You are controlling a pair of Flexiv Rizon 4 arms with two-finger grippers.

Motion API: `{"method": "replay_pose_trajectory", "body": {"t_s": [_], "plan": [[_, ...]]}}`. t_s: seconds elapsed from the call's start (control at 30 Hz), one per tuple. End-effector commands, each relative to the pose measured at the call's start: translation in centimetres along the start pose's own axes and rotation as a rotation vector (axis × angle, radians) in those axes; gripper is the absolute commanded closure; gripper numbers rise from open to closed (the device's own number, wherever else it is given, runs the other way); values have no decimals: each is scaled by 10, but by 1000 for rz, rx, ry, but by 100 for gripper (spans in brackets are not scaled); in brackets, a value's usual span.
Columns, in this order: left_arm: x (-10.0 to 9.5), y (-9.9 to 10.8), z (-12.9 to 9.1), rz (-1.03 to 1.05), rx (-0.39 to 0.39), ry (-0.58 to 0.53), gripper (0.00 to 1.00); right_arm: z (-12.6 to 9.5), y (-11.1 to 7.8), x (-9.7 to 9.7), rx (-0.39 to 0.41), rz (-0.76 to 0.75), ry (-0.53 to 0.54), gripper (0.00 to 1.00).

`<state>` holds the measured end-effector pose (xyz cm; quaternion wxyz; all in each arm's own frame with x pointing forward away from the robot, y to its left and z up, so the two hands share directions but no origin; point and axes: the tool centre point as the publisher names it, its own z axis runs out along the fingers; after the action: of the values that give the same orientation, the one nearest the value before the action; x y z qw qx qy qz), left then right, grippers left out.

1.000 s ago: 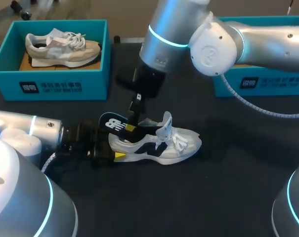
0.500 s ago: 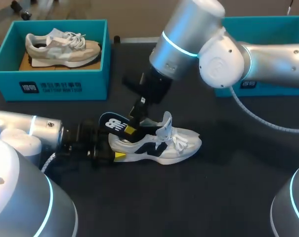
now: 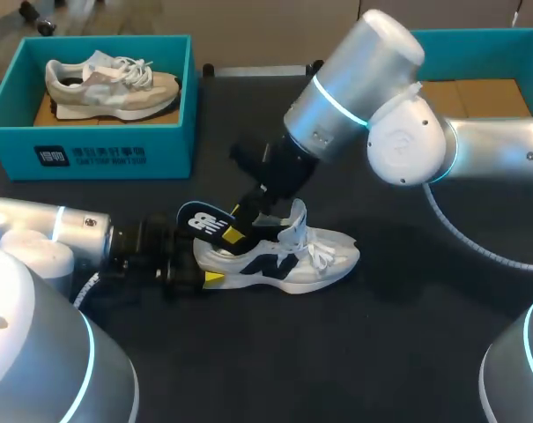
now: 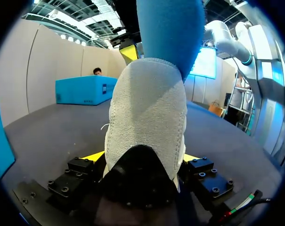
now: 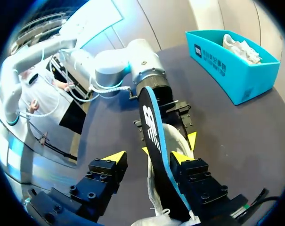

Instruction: Take the shoe out of the shoebox, open the shoe tongue, remove and reinsert the insole, then place the shoe into the shoebox

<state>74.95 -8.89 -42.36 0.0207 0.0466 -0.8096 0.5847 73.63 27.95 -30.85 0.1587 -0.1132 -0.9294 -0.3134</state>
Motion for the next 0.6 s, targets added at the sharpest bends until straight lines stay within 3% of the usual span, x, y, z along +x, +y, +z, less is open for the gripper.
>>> {"method": "replay_pose_trajectory", "body": {"t_s": [0.03,0.4,0.6], "plan": [[0,0,1,-1,0,-2,100,9,3,-4,-10,-6,21,48],[0,0,1,-1,0,-2,100,20,6,-8,-8,-12,64,52],[0,0,1,-1,0,-2,100,24,9,-10,-18,-15,78,60]]}}
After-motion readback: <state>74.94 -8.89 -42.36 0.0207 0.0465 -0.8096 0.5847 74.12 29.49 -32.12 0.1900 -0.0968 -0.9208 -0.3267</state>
